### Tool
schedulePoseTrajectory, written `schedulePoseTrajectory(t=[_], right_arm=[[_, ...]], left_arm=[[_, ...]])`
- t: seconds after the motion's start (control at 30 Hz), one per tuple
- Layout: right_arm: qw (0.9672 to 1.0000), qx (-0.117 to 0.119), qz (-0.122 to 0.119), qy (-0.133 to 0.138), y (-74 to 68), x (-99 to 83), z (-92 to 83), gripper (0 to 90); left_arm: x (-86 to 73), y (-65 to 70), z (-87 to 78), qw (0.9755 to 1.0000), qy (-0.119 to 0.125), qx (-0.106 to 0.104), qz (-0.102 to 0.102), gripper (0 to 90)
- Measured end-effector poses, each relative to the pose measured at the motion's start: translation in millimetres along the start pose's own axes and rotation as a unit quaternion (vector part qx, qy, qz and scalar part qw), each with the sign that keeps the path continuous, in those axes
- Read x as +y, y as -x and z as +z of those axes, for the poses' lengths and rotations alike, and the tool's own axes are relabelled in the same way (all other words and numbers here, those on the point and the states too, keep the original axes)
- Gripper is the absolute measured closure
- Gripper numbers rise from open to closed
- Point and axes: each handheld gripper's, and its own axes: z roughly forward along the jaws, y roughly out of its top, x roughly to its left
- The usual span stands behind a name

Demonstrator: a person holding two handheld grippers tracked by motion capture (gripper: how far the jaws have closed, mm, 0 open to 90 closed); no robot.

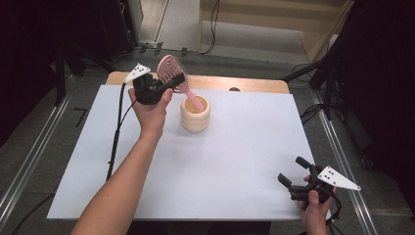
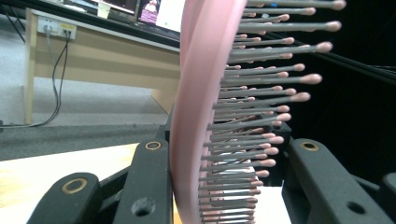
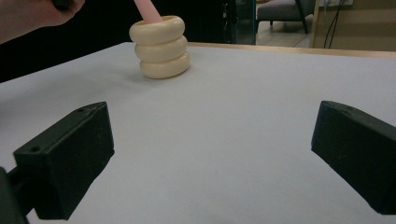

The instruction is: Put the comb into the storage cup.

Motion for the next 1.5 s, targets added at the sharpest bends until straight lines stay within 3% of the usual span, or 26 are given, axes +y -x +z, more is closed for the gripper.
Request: schedulePoseTrajectory(t=[0.37,1.23,1.5], right_arm=[[1.0000,0.002,0.004,0.004,0.7,-0.4,-0.7,0.0],[1.0000,0.003,0.006,0.005,2.0,0.0,-0.6,0.0],[0.9999,0.002,0.008,0.006,2.6,-0.2,-1.5,0.0]], left_arm=[[-16.4,-7.9,4.5,0.9998,-0.013,0.016,-0.004,64.3],[-40.9,-9.7,16.0,0.9990,-0.038,0.024,-0.006,64.2],[-48.3,-15.0,17.2,0.9985,-0.042,0.033,-0.015,64.2]])
